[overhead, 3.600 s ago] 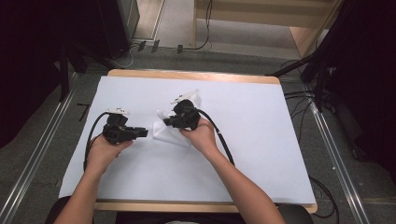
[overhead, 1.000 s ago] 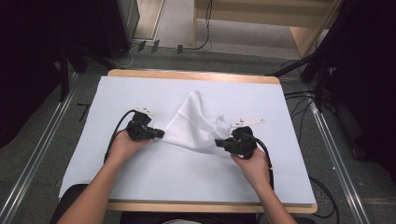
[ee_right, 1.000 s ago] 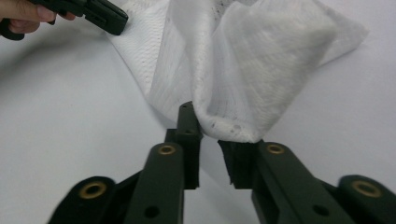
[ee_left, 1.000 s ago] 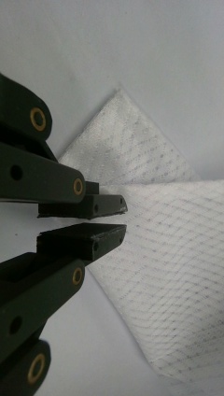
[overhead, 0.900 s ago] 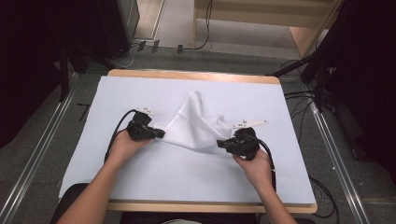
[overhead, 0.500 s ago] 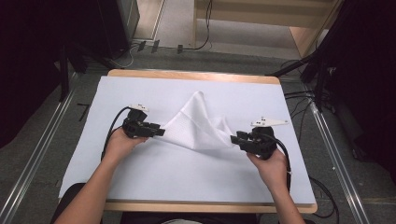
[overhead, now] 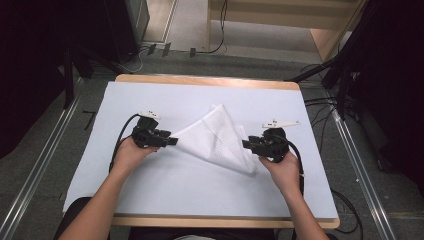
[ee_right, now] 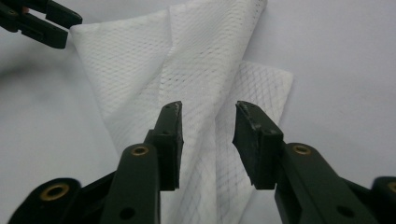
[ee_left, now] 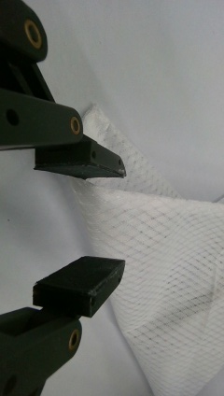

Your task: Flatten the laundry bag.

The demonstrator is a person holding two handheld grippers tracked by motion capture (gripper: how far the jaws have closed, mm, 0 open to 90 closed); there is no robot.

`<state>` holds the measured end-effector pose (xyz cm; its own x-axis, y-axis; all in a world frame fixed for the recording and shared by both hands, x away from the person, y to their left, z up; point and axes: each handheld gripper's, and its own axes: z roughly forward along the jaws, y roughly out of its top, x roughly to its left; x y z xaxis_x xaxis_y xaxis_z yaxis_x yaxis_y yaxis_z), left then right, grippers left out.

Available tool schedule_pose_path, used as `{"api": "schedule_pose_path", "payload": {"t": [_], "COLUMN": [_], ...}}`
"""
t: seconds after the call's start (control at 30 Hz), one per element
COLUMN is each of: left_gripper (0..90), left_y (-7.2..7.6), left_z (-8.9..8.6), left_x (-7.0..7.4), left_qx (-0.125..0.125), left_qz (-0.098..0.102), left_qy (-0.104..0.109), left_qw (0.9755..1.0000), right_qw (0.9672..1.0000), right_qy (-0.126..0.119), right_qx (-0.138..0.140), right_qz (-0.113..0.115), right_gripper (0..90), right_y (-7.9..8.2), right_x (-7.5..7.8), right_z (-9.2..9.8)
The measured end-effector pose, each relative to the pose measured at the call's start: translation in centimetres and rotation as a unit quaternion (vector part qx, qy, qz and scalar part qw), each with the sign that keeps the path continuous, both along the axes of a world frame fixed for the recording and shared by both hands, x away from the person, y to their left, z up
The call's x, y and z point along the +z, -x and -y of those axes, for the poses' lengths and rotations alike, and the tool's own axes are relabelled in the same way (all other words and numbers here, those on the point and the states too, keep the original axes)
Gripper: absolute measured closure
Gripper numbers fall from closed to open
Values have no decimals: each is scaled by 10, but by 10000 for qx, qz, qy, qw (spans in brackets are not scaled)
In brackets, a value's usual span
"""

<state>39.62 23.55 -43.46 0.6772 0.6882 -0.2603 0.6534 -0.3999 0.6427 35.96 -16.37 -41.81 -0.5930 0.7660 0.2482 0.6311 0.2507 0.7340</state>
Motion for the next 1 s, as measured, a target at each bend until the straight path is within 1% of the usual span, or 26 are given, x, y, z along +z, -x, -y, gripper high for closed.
{"api": "schedule_pose_path", "payload": {"t": [0.07,0.23,0.37,0.43,0.47,0.5,0.6,0.7,0.8,1.0], "left_gripper": [493,485,480,474,471,470,469,468,468,465], "left_y": [1,3,5,7,8,8,10,13,14,20], "left_z": [0,-4,-8,-11,-12,-14,-18,-21,-25,-33], "left_x": [0,1,3,3,4,4,5,5,5,5], "left_qx": [-12,40,87,123,165,166,213,270,310,437], "left_qz": [0,32,76,90,105,118,135,137,148,157], "left_qy": [-25,-44,-32,-46,-52,-72,-71,-66,-85,-51], "left_qw": [10000,10000,9999,9999,9998,9998,9997,9995,9994,9989], "right_qw": [10000,9998,9996,9995,9992,9990,9991,9991,9990,9988], "right_qy": [-7,16,193,241,268,310,256,210,146,196], "right_qx": [28,92,103,146,180,214,220,215,186,220], "right_qz": [-43,-148,-174,-167,-220,-219,-273,-297,-375,-387], "right_gripper": [605,577,543,506,484,459,431,425,426,442], "right_y": [-6,-20,-36,-43,-47,-51,-63,-76,-87,-105], "right_x": [-4,-13,-22,-25,-26,-27,-30,-34,-36,-37], "right_z": [-5,-18,-28,-32,-35,-37,-43,-46,-49,-57]}}
